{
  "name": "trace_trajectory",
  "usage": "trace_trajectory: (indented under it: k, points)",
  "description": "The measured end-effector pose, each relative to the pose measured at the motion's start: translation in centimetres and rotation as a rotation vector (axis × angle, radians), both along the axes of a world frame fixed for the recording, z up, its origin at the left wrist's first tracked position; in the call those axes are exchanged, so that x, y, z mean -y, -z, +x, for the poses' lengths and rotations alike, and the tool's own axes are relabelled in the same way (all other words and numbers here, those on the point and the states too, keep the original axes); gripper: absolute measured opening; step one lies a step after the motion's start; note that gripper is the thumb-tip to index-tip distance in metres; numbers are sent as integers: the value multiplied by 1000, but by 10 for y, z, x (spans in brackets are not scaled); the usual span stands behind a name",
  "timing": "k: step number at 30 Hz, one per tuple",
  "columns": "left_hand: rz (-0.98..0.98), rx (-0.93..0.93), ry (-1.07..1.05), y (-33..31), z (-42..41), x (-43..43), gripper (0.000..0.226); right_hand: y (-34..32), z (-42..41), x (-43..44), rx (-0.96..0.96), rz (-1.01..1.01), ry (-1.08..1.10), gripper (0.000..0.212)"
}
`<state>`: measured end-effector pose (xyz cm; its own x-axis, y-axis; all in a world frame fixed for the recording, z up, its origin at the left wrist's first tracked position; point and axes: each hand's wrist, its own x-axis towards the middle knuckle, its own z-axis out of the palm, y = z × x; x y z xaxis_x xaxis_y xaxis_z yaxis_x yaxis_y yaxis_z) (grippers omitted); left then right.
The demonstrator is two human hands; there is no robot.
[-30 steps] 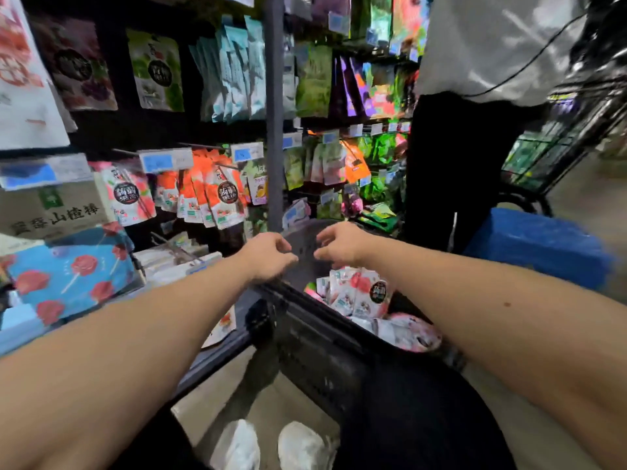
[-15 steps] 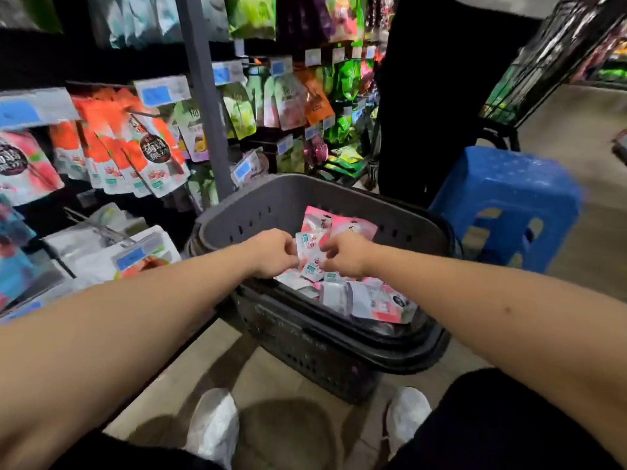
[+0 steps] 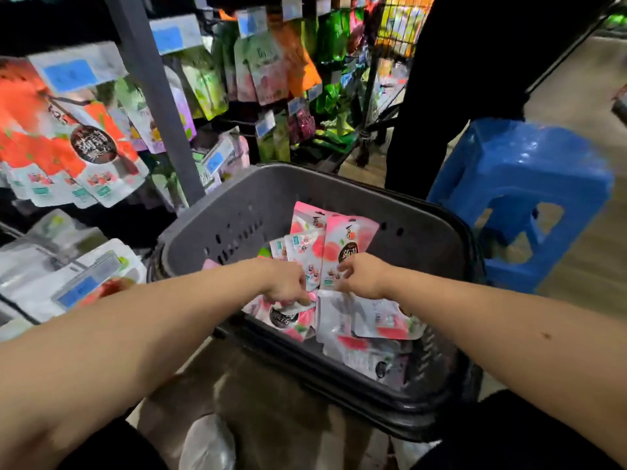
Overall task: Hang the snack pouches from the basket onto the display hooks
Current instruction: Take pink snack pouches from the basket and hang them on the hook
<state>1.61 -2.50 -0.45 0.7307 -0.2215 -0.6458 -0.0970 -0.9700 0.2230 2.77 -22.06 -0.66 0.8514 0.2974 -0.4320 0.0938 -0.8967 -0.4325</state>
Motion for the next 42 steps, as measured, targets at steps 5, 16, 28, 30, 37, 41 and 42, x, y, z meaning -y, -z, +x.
trace_trajectory:
  k: [5,16,28,30,37,41,42]
  points:
    - [-73,4,51,23,14,33,53,8,16,23,-55,-247,-11,33]
    - [-127,174,350,61,42,73,82,44,10,45,-210,-531,-163,44]
    - [41,232,453,82,16,106,100,42,18,63,-336,-421,-91,68]
    - [79,288,491,74,19,104,75,39,16,64,-341,-425,-104,84]
    - [69,226,423,31,32,70,45,36,9,53,-255,-259,-180,107]
    - [-34,253,281,0,34,36,48,25,5,53,65,-88,-118,51]
    - [-69,253,231,-8,33,26,52,21,7,54,137,-60,-76,42]
